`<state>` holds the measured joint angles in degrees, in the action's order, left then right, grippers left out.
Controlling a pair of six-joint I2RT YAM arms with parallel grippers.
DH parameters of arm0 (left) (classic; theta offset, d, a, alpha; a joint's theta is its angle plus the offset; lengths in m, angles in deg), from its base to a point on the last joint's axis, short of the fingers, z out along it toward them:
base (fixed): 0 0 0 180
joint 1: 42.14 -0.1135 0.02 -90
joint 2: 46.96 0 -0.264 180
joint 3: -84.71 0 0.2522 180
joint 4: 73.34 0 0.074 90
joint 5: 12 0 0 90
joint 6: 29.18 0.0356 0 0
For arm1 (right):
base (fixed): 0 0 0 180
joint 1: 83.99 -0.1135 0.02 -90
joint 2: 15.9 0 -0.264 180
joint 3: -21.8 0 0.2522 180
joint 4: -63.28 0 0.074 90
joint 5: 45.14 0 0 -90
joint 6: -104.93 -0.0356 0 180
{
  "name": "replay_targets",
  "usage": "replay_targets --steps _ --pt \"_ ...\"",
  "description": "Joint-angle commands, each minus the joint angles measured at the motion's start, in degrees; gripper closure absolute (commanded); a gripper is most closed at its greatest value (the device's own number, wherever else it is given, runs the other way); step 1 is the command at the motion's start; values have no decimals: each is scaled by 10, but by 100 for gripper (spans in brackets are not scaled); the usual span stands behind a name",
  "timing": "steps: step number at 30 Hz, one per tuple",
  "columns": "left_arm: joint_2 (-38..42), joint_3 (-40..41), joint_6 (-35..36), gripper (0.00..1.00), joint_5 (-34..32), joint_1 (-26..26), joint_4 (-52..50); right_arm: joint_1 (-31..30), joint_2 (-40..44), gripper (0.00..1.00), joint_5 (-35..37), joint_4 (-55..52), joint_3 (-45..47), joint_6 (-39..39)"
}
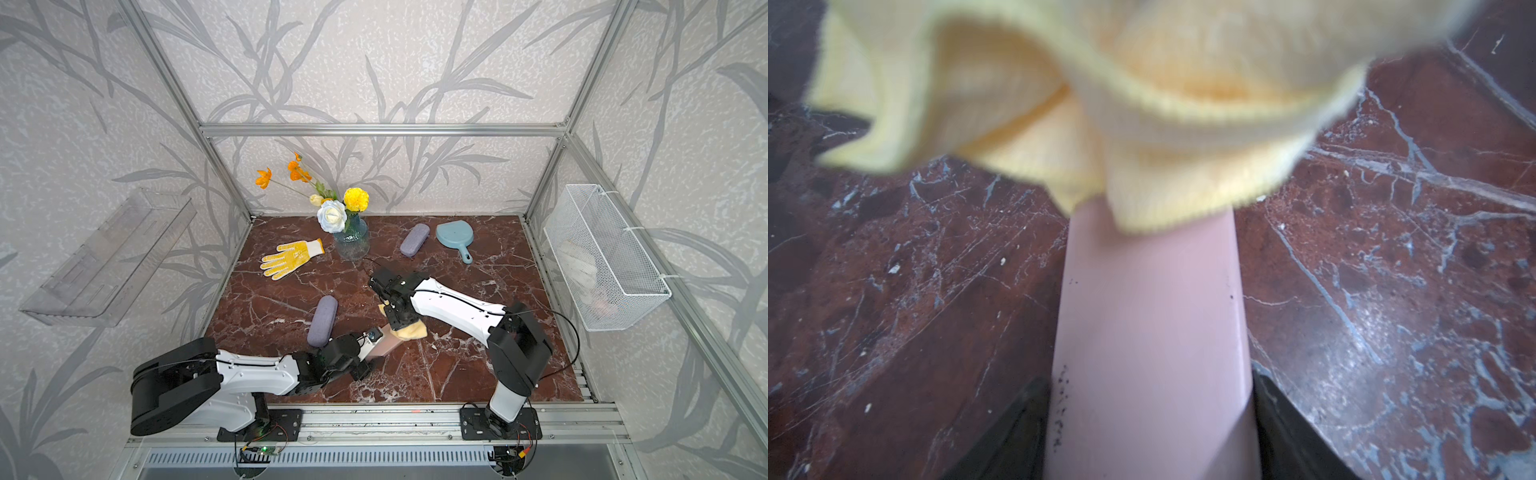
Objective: Wipe the eyeglass case
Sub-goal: Wipe the dirt from the eyeglass case.
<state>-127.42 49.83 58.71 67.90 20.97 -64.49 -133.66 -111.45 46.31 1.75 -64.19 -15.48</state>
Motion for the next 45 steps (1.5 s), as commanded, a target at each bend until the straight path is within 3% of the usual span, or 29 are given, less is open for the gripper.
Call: replay_targets --steps 1,4,6,9,11,14,16,19,23,27,30,33,35,38,41,43,45 --pt "3 4 -2 80 -46 18 0 8 -13 100 -188 107 67 -102" --pt "0 -1 -4 80 -79 33 -4 37 -45 100 -220 127 97 -97" --pt "-3 -7 -2 80 -95 42 -10 79 -58 100 -185 80 100 -45" --pt "-7 -11 -1 80 -125 60 -11 141 -63 100 -14 -15 76 39" --pt "-13 -14 0 80 -147 71 -12 145 -61 100 136 -72 34 80" --pt "-24 -24 3 80 -172 89 -20 114 -41 100 227 -108 -28 108" --pt "-32 -30 3 80 -189 98 -23 80 -27 100 202 -104 -57 113" --pt "-45 -39 4 80 -210 109 -27 36 -33 100 78 -90 -85 81" --pt "-57 -46 7 80 -236 123 -26 29 -55 100 -143 20 -48 0" --pt "-60 -46 10 80 -246 129 -25 38 -87 100 -239 78 -17 -27" --pt "-62 -45 12 80 -245 129 -20 60 -104 100 -175 40 1 10" --pt "-64 -46 13 81 -244 130 -19 78 -108 100 30 -37 -14 70" --pt "-63 -45 12 81 -246 130 -21 76 -121 100 207 -93 -47 95" --pt "-62 -46 13 81 -244 130 -23 56 -130 100 355 -144 -91 114" --pt "-65 -51 13 81 -245 130 -27 8 -98 100 338 -130 -117 153" --pt "-67 -52 12 81 -247 130 -29 -5 -74 100 250 -120 -135 151" --pt "-67 -53 11 81 -247 130 -30 -4 -56 100 106 -95 -134 117"
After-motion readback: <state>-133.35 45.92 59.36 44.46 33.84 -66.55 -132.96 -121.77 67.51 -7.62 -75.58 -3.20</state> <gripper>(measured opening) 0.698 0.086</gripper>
